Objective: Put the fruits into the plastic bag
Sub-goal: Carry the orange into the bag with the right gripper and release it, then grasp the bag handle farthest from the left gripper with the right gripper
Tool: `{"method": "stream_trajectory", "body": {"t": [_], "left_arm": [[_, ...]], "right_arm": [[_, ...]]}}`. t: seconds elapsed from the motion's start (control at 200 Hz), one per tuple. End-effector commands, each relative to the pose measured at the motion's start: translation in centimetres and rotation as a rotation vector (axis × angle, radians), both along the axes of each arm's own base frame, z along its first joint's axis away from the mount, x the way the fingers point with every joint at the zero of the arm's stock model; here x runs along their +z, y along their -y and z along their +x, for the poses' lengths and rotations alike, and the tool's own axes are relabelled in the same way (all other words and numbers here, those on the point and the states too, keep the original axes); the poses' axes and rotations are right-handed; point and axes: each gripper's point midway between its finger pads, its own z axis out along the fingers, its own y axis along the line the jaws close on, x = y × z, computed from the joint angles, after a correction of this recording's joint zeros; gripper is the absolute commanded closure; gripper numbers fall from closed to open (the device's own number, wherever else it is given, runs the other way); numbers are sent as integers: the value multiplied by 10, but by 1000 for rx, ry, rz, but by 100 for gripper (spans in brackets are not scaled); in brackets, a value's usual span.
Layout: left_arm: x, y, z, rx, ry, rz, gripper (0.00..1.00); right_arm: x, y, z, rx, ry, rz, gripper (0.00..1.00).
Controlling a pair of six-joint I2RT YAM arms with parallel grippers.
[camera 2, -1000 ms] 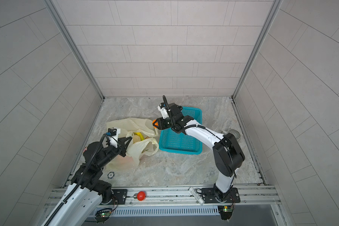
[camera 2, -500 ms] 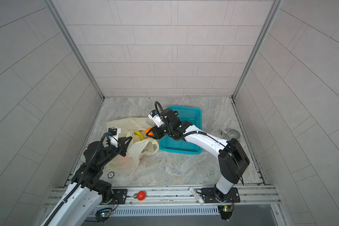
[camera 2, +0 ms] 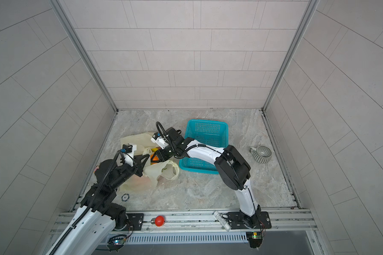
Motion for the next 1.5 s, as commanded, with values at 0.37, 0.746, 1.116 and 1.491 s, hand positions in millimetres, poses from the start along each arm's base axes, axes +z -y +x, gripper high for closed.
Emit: {"method": "stream_trajectory", "body": {"t": [0.37,0.746,1.116,1.491], "left_arm": [[1,0,0,-3,14,8,100],[1,-1,0,-1,14,9,100],[-1,-2,1,6,8,14,100],[-4,-2,3,11,-5,19,100]], "right_arm": [[32,9,-3,-40,78,29,14],[80,112,43,-281,249,-21,15],[66,176,33,-405,324,-170,15],[100,201,-15,-333,416,-107,14]]}}
